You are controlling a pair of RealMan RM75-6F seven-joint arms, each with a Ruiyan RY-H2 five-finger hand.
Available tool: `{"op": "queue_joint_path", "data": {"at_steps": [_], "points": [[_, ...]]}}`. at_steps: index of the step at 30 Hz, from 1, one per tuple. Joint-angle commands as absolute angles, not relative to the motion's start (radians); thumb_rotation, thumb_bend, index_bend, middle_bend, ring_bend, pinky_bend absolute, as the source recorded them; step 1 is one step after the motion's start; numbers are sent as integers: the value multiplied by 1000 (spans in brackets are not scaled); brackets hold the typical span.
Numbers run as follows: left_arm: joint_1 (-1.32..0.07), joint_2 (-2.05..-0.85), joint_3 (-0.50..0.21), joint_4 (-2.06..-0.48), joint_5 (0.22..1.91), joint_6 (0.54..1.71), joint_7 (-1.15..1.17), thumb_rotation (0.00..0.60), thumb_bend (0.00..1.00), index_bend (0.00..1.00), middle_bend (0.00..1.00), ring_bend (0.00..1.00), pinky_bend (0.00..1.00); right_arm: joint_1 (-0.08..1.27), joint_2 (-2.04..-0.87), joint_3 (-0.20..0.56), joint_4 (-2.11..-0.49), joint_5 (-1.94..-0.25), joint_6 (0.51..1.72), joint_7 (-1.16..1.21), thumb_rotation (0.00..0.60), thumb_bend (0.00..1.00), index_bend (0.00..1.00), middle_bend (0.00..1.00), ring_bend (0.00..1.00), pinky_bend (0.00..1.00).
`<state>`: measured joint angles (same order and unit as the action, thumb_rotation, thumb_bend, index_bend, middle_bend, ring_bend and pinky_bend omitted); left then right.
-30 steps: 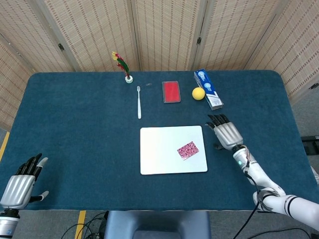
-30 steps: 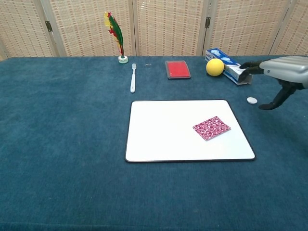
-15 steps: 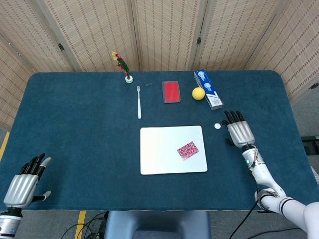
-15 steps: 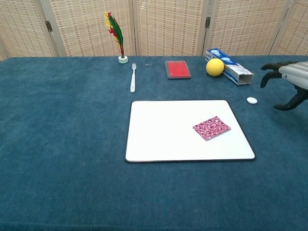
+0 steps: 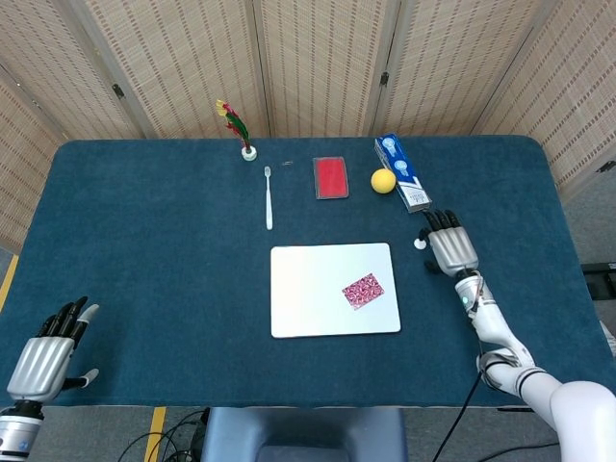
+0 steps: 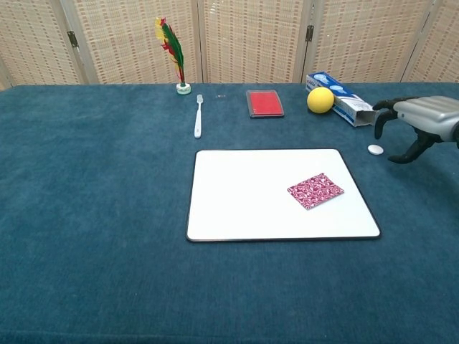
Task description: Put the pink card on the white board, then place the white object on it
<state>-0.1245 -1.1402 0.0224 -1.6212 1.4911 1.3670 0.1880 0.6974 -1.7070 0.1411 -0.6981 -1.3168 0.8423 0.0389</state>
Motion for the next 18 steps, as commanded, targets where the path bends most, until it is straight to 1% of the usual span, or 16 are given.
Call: {"op": "queue_joint_path", "data": {"at_steps": [1,11,18], "points": [[-124,-1141,21,-1619,1487,1367,188,600,168,98,0,0,190,710,-1715,149,-684,-1314,825,43,600,187,405,67,0,0],[-125,-1140,19,-1619,1482,1365,190,600,169,98,0,0,190,715,-1727,156,-638,-1308,802,54,600,187,406,68,0,0],[-126,-1146,20,-1621,1482,1367,207,600,170,98,0,0,190,726,-1739,159,-583,-1306,758,96,600,187,406,67,0,0]]}}
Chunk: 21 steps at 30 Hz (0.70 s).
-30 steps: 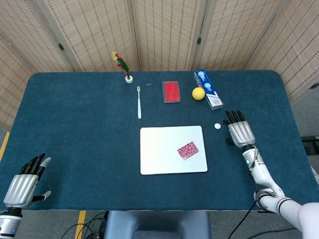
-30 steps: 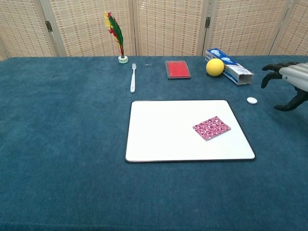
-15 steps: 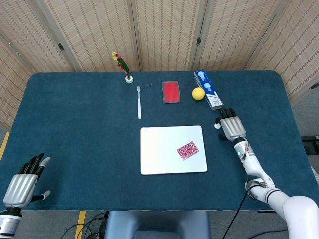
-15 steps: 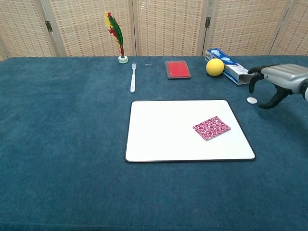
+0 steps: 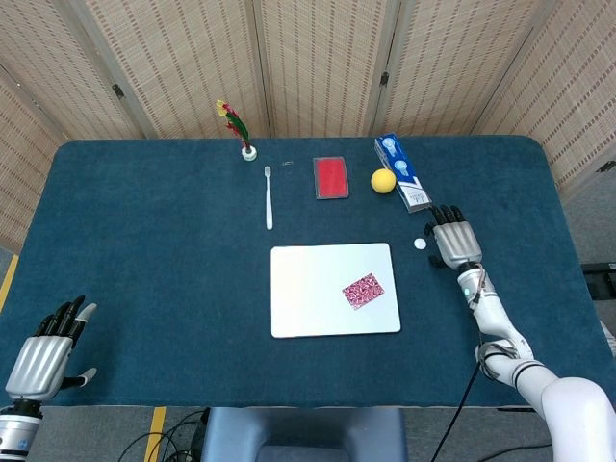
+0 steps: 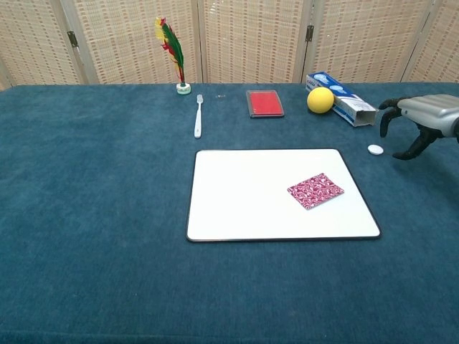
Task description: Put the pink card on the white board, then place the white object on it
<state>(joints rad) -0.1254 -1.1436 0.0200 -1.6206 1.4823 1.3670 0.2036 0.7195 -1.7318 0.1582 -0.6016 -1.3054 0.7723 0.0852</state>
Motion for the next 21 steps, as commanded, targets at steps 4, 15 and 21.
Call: {"op": "queue_joint_path", "data": {"at_steps": [4,15,21], "points": [[-128,-1149,19,-1621,1478,1363,216,600,170,98,0,0,190,741,-1757,160,-545,-1310,732,121,600,187,405,68,0,0],[-135,-1150,12,-1616,1459,1350,214,600,169,98,0,0,190,776,-1798,166,-477,-1317,690,147,600,184,409,68,0,0],[-136,-1148,11,-1615,1454,1347,210,600,170,97,0,0,190,790,-1818,168,-446,-1317,665,151,600,184,426,68,0,0]]}}
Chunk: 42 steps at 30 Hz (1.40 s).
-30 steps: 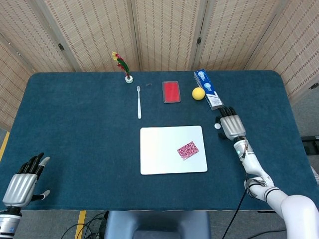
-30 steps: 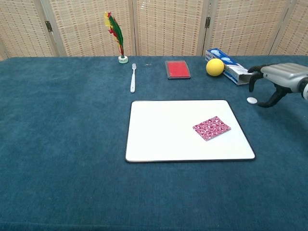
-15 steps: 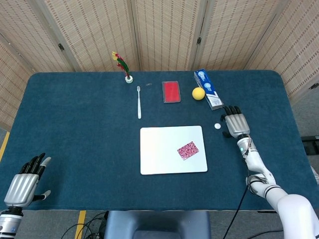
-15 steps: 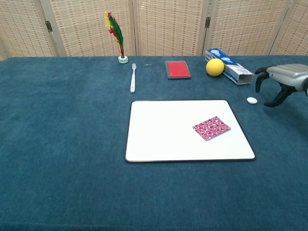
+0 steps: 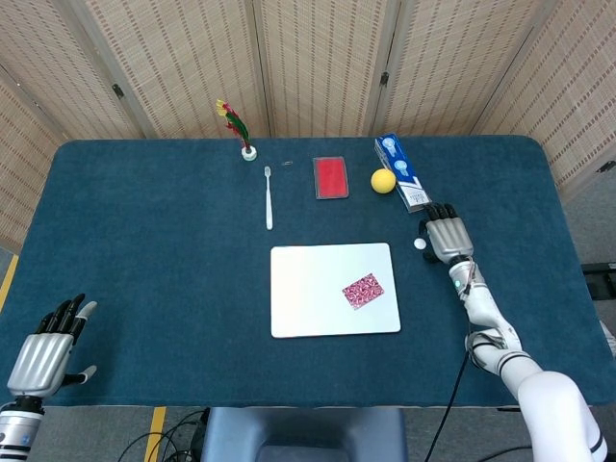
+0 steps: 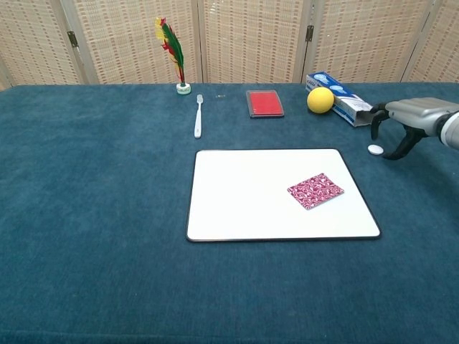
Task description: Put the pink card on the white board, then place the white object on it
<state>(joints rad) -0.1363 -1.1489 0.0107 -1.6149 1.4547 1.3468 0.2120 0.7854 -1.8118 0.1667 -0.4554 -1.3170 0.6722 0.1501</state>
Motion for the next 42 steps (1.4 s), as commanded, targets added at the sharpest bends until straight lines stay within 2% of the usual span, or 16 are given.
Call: {"op": "queue_joint_path", "data": {"at_steps": [1,15,23,27,34,42], "points": [[-136,-1148,10,-1614,1454,1347,209,600,170,96,0,0,190,792,-1821,168,-442,-1317,662,152,600,184,430,68,0,0],[-140,-1144,6,-1608,1441,1339,192,600,169,88,0,0,190,835,-1860,178,-374,-1312,591,155,600,184,514,97,0,0],[-139,-1145,9,-1603,1456,1349,183,600,169,69,0,0,190,828,-1833,188,-419,-1317,655,149,600,198,622,143,0,0],[-137,-1147,12,-1605,1464,1355,188,600,169,65,0,0,190,802,-1777,189,-520,-1329,739,131,600,200,633,149,0,0],[-137,-1152,20,-1617,1487,1363,202,600,169,64,0,0,190,731,-1637,163,-854,-1355,867,23,600,197,633,151,0,0],[-140,-1149,26,-1623,1501,1363,194,600,169,64,0,0,190,701,-1587,122,-1102,-1359,897,-133,600,196,633,151,0,0]]}}
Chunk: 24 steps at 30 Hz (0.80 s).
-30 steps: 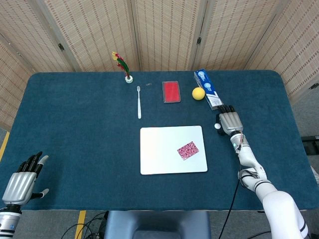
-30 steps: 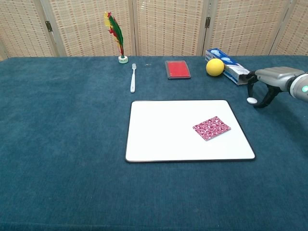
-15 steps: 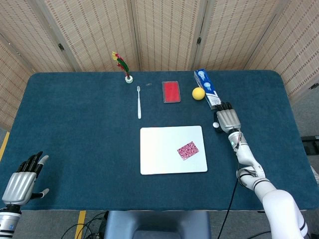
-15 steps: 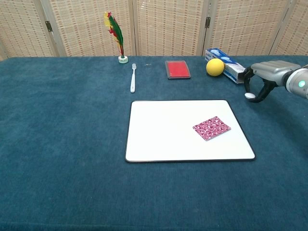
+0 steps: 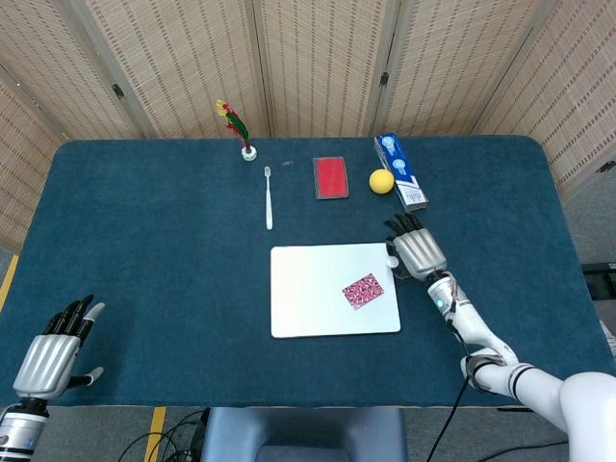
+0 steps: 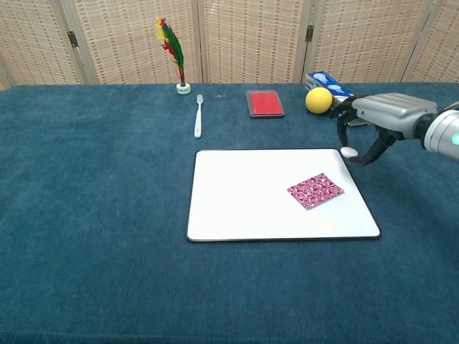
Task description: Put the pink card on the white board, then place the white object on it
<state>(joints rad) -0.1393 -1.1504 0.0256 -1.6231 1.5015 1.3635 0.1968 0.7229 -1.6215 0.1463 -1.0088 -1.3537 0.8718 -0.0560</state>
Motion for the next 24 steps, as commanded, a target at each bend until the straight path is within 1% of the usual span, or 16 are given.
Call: {"op": "queue_joint_path", "data": {"at_steps": [1,12,14,16,18,20,24], "points": [[-140,-1147,25,-1624,1502,1364,190,600,169,64,0,0,190,701,-1589,120,-1120,-1360,899,-154,600,195,633,151,0,0],[-132,-1133,24,-1618,1503,1377,153,600,169,64,0,0,190,710,-1620,111,-1166,-1328,880,-254,600,194,633,150,0,0],[-131,-1132,24,-1619,1504,1378,150,600,169,65,0,0,190,714,-1618,112,-1173,-1317,864,-256,600,176,621,142,0,0],[-131,-1132,24,-1619,1506,1380,149,600,169,65,0,0,190,719,-1615,114,-1181,-1305,847,-259,600,154,567,128,0,0],[-130,-1131,24,-1620,1508,1382,148,600,169,65,0,0,190,724,-1612,115,-1187,-1294,834,-267,600,142,462,110,0,0],[-130,-1131,25,-1619,1509,1383,147,600,169,66,0,0,190,727,-1606,117,-1197,-1284,824,-271,600,136,379,93,0,0],[-129,-1130,23,-1617,1507,1384,143,600,169,66,0,0,190,728,-1578,121,-1236,-1271,818,-270,600,129,286,72,0,0]]}}
